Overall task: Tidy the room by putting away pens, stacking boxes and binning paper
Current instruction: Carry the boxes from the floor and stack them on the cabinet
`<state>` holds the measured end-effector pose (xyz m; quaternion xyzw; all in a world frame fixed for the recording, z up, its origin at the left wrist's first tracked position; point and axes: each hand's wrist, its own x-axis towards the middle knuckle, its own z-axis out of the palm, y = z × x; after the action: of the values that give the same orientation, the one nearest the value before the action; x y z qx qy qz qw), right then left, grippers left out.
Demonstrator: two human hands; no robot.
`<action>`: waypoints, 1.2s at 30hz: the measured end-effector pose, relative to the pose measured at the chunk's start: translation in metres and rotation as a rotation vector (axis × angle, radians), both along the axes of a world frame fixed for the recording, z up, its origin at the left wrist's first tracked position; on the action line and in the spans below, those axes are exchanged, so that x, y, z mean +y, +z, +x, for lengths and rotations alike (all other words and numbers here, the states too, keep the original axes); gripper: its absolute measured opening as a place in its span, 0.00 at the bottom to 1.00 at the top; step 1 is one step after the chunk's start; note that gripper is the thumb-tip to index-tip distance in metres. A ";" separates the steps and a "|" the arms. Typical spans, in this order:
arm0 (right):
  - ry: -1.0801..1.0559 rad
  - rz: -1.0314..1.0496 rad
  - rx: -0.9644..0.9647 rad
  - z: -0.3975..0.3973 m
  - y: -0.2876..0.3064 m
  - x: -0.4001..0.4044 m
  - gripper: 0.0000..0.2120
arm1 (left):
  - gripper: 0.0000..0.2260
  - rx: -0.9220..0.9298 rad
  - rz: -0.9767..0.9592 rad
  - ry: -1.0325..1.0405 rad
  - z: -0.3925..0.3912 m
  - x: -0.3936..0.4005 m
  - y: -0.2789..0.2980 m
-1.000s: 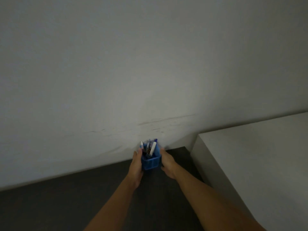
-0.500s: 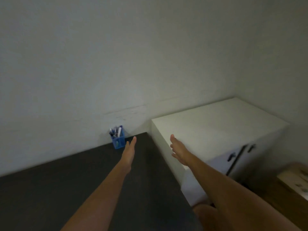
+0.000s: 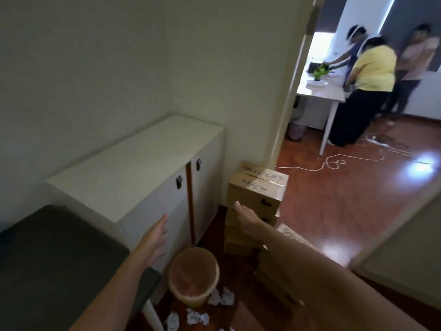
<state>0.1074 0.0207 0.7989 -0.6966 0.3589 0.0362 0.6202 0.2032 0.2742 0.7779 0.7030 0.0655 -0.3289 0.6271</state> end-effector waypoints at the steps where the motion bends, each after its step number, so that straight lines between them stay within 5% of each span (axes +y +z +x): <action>1: -0.027 0.025 0.018 -0.021 -0.005 -0.015 0.27 | 0.32 0.021 0.018 -0.032 -0.013 -0.013 -0.011; 11: -0.240 0.073 0.189 -0.157 -0.093 -0.201 0.31 | 0.34 0.156 0.181 -0.299 -0.081 -0.214 -0.054; 17: -0.282 0.092 0.300 -0.200 -0.157 -0.324 0.20 | 0.31 0.260 0.258 -0.355 -0.105 -0.353 -0.126; 21: -0.331 0.060 0.429 -0.216 -0.229 -0.392 0.30 | 0.30 0.295 0.303 -0.367 -0.116 -0.417 -0.176; 28: -0.377 0.155 0.575 -0.203 -0.362 -0.440 0.32 | 0.30 0.206 0.495 -0.405 -0.074 -0.500 -0.299; 36: -0.660 0.259 0.522 -0.180 -0.554 -0.468 0.55 | 0.37 0.090 0.599 -0.509 -0.003 -0.579 -0.483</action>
<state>-0.0722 -0.4476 0.2446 -0.4284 0.6994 0.0557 0.5694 0.2000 -0.3050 0.2944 0.8336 0.0095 -0.4707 0.2890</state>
